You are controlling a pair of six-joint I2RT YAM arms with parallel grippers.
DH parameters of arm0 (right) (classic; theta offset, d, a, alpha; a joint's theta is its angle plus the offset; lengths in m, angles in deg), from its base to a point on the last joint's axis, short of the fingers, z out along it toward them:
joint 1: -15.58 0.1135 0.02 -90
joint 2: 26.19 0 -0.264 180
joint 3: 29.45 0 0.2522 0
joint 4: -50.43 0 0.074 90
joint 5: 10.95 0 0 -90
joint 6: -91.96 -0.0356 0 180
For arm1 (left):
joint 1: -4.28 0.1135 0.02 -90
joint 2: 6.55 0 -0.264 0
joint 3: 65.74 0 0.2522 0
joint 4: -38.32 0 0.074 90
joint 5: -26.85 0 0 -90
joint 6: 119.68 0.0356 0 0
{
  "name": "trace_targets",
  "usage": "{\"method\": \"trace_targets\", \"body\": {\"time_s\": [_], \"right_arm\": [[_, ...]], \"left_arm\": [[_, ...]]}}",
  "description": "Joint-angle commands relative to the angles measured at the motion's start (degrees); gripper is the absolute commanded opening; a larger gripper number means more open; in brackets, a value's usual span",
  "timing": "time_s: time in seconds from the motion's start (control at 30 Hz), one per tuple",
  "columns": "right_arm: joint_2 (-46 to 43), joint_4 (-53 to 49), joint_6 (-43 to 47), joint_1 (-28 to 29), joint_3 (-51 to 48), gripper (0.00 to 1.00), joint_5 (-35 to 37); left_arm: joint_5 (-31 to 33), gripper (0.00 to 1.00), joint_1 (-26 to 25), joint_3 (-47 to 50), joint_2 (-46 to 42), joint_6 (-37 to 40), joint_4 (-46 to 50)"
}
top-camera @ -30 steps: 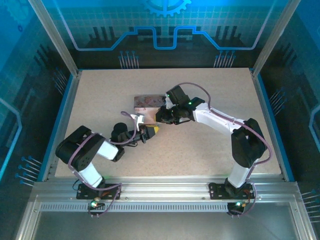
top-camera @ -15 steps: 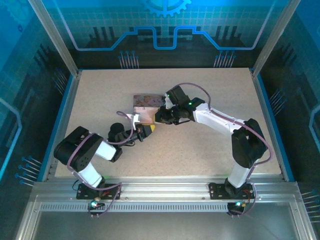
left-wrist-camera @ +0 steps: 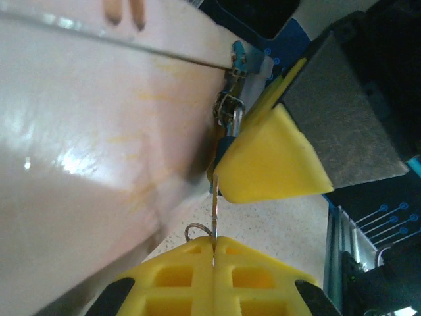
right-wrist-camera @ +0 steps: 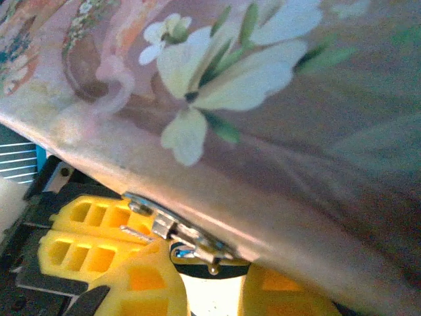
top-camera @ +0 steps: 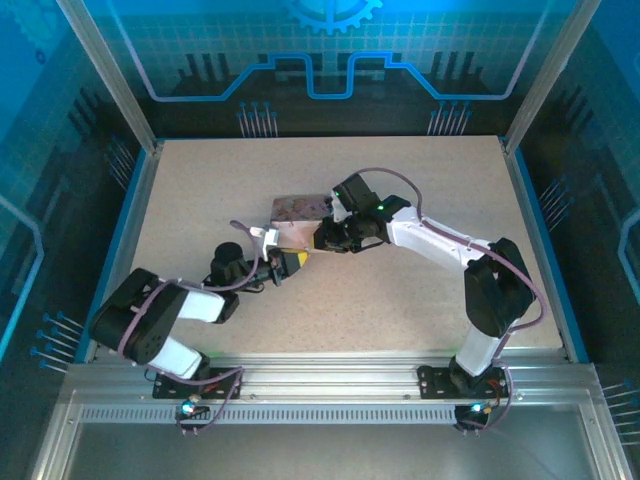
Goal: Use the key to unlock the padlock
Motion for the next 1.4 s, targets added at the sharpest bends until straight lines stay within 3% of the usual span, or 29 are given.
{"method": "trace_targets", "body": {"time_s": [0.0,0.1,0.2,0.47,1.37], "right_arm": [[-1.7,1.2,2.2,0.3,1.4,0.0,0.7],[-1.4,2.2,1.6,0.3,1.2,0.0,-0.3],[-1.4,2.2,1.6,0.4,1.8,0.0,-1.1],[-2.8,0.7,2.5,0.3,1.5,0.0,-0.4],[-2.7,0.7,3.4,0.3,0.5,0.0,-0.9]], "left_arm": [[-1.3,0.0,0.2,-2.1,-6.4,10.4,15.8],[-0.6,0.0,-0.6,-4.2,-10.5,16.3,27.2],[-1.4,0.0,-2.2,-6.8,-9.7,18.8,32.5],[-3.8,0.0,-3.9,-11.3,-3.3,17.4,32.9],[-3.5,0.0,-3.8,-14.9,-0.3,15.3,35.4]]}}
